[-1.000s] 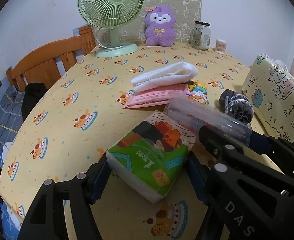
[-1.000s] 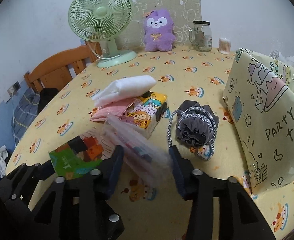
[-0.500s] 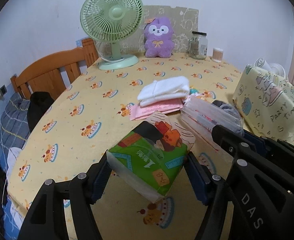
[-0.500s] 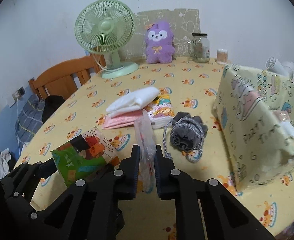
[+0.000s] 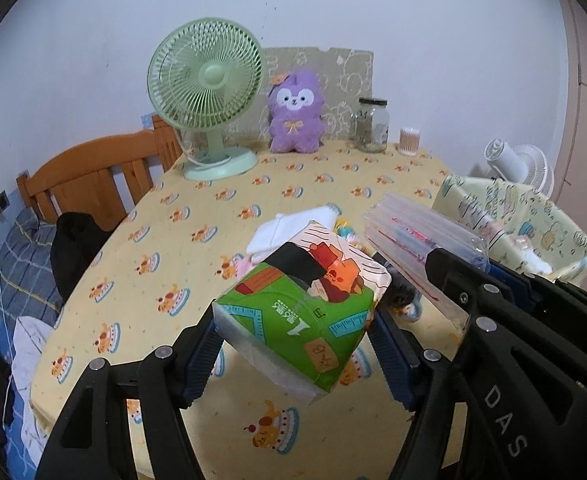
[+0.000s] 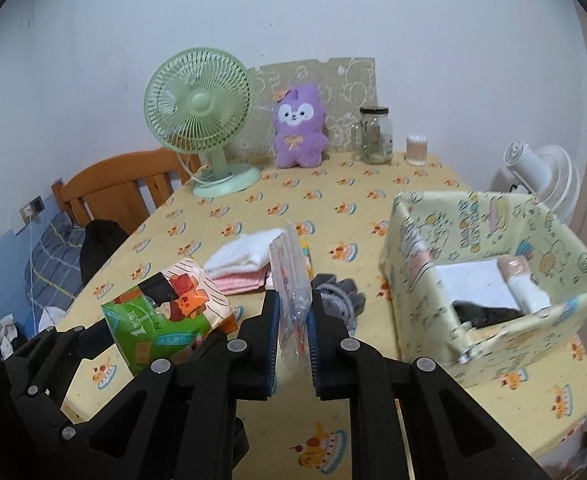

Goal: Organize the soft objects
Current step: 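Lift both held items and carry them toward the patterned gift box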

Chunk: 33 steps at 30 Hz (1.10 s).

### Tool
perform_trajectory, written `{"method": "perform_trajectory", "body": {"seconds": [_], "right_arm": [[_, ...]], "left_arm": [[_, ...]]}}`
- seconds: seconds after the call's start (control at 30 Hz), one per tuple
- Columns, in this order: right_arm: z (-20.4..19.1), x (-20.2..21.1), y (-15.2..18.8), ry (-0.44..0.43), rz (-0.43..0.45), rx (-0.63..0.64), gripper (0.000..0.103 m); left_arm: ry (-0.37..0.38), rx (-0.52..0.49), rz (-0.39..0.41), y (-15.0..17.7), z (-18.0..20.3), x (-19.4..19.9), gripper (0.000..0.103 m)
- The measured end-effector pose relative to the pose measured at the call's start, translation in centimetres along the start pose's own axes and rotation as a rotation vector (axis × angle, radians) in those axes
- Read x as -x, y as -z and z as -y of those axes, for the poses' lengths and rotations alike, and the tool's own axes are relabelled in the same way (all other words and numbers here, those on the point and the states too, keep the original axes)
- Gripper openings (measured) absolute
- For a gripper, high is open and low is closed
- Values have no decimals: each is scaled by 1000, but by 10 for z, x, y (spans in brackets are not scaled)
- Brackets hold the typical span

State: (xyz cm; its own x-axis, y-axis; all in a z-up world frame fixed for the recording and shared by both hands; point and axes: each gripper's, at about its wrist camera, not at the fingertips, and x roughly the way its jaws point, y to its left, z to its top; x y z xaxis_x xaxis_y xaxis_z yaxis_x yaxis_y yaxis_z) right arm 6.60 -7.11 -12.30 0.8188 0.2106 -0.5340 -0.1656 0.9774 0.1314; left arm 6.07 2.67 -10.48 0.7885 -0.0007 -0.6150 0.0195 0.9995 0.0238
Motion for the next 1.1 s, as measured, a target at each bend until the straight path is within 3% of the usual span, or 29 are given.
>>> {"method": "perform_trajectory", "body": {"seconds": [0.6, 1.1], "right_arm": [[10, 40, -35, 45, 74, 5, 16], [42, 48, -49, 90, 113, -14, 16]], "left_arm": [[8, -15, 93, -36, 13, 33, 73], [44, -34, 132, -50, 48, 32, 73]]}}
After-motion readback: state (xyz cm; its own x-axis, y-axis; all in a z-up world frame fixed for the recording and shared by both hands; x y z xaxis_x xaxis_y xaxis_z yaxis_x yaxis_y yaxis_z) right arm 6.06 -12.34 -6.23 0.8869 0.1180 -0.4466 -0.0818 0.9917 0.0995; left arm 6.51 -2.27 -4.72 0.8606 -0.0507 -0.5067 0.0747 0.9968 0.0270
